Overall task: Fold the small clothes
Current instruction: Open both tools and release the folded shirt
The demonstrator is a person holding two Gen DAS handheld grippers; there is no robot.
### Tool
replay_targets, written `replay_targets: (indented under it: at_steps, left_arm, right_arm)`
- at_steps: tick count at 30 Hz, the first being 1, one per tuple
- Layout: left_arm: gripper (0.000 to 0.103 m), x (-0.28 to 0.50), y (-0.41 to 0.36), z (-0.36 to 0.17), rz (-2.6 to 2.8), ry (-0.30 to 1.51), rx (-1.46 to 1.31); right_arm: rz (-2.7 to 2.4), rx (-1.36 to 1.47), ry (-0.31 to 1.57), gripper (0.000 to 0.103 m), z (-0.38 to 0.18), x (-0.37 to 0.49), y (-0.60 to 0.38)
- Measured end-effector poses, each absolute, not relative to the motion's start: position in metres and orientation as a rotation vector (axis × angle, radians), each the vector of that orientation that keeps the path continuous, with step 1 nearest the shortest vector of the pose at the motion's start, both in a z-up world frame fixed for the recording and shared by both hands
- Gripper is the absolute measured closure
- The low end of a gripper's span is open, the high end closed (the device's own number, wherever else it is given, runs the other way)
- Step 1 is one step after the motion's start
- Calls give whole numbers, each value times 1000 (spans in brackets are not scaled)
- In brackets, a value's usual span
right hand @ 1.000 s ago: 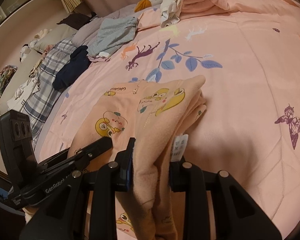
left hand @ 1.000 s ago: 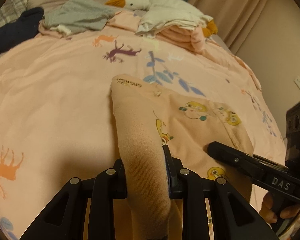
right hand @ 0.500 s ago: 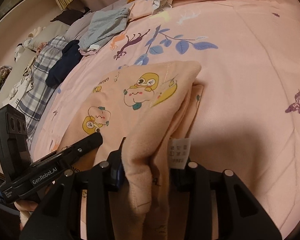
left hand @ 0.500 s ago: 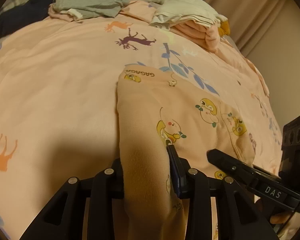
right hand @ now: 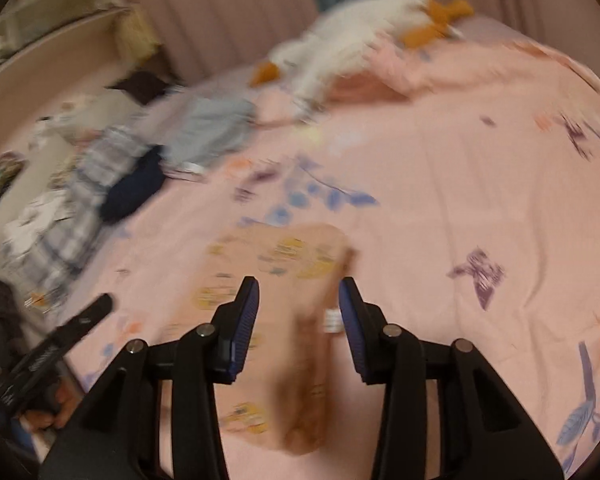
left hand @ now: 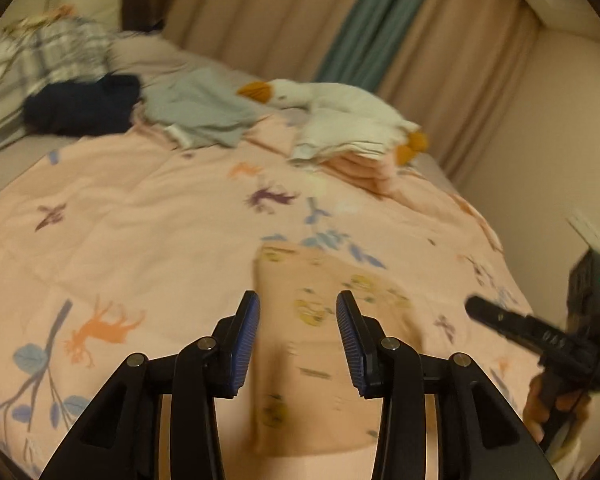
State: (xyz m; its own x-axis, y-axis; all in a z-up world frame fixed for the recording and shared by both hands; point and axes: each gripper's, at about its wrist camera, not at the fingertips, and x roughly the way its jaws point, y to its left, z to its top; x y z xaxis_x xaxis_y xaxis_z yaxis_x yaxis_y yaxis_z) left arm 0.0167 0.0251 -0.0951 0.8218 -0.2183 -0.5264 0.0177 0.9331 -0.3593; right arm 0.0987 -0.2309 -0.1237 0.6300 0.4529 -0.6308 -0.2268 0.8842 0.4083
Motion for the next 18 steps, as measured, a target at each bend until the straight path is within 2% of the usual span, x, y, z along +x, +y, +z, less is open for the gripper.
replay_targets:
  at_steps: [3, 8, 10, 12, 15, 16, 17, 18]
  left_arm:
    - [66, 25, 2, -106, -175, 653, -271]
    - [68, 51, -16, -150, -166, 858, -245]
    - [73, 59, -21, -173, -106, 958, -179]
    - [73, 52, -20, -175, -103, 945, -177]
    - [73, 32, -16, -164, -73, 916, -142]
    - [73, 25, -16, -159, -63, 897, -121]
    - [73, 16, -17, -152, -79, 866, -106]
    - [73, 10, -19, -146, -120, 828, -99]
  right_arm:
    - [553, 328, 795, 74, -121, 92, -218]
    - [572, 294, 987, 88, -174, 106, -187]
    - [473, 264, 1086, 103, -202, 117, -186]
    - [477, 336, 1112, 103, -220, 121, -199]
    - [459, 337, 1096, 103, -210, 113, -209]
    - [441, 316, 1088, 101, -202, 108, -209]
    - [448, 300, 1071, 93, -193, 101, -208]
    - [483, 281, 1041, 93, -183, 94, -203]
